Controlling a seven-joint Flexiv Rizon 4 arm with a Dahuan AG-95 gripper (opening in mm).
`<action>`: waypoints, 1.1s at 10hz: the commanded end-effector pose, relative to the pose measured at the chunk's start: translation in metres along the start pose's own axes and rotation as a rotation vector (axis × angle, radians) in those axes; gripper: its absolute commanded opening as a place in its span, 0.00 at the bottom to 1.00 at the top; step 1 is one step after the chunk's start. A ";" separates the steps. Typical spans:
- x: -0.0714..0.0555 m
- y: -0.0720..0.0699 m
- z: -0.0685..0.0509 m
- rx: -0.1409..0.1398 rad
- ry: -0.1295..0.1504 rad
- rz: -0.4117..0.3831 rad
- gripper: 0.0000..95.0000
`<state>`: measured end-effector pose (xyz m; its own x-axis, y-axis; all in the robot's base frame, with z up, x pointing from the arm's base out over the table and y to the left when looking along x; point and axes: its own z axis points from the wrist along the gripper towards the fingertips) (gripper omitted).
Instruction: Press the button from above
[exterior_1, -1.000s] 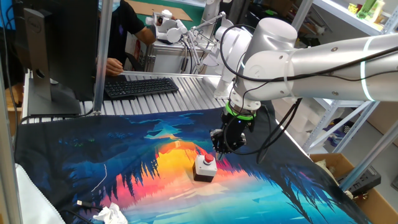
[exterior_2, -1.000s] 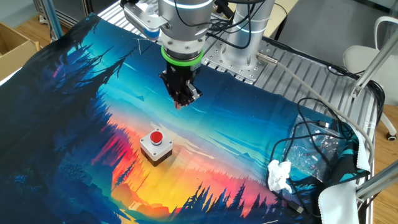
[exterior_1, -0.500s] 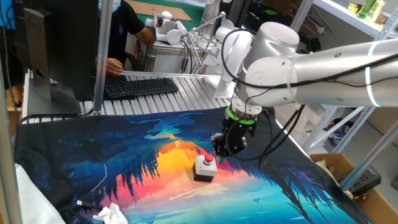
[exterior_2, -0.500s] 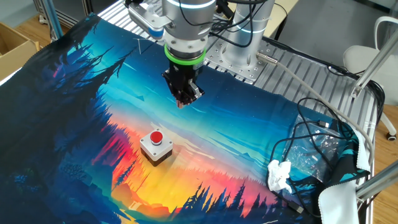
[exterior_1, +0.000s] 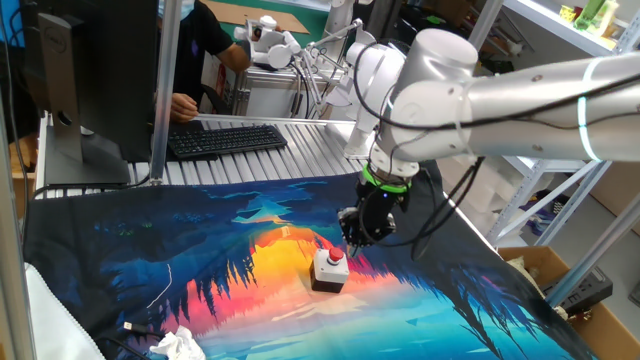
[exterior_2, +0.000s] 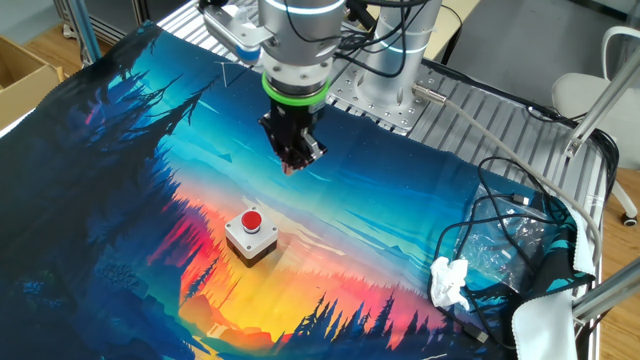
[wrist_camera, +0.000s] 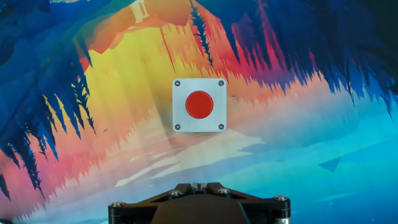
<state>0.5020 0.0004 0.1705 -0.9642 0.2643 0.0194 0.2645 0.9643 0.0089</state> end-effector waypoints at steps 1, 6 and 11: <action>-0.003 -0.001 0.002 0.001 -0.004 -0.004 0.00; -0.024 -0.006 0.001 -0.001 0.006 -0.016 0.00; -0.042 -0.004 -0.001 0.002 0.022 -0.017 0.00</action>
<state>0.5435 -0.0152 0.1715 -0.9678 0.2470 0.0485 0.2476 0.9688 0.0071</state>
